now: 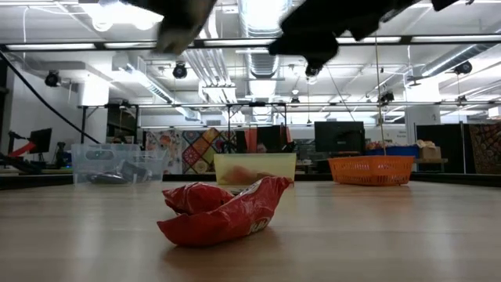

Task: Sort candy
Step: Put the white chocolate bar into the orange bin, then put the brown chocolate bar into the transparent bin, then put the red chocolate bar into the yellow bin

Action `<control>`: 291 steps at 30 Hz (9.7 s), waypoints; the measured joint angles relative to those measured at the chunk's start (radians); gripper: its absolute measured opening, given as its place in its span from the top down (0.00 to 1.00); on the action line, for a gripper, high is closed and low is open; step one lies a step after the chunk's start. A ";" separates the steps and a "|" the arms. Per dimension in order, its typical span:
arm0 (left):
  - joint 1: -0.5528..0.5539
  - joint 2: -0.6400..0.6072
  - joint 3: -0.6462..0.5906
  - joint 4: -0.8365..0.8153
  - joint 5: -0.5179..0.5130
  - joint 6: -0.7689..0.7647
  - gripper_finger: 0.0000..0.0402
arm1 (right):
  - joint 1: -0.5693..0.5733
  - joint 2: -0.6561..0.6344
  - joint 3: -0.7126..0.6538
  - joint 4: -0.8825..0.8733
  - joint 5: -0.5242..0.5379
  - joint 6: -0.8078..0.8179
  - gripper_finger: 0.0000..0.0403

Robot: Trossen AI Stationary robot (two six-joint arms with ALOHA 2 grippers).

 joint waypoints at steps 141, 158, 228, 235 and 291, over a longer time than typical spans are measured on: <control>0.303 0.403 -0.370 0.942 -0.043 -0.308 0.62 | -0.110 -0.371 -0.103 -0.647 0.588 0.694 0.55; 0.303 0.387 -0.373 0.954 0.045 -0.285 0.97 | -0.102 -0.371 -0.179 -0.541 0.605 0.682 0.55; 0.304 0.364 -0.504 1.207 0.192 -0.121 0.82 | -0.102 -0.371 -0.214 -0.452 0.604 0.629 0.55; 0.308 0.276 -0.504 1.163 0.187 -0.104 0.83 | -0.102 -0.371 -0.214 -0.452 0.604 0.626 0.55; 0.558 -0.537 -0.494 -0.045 0.256 -0.350 0.59 | -0.103 -0.371 -0.214 -0.447 0.603 0.623 0.55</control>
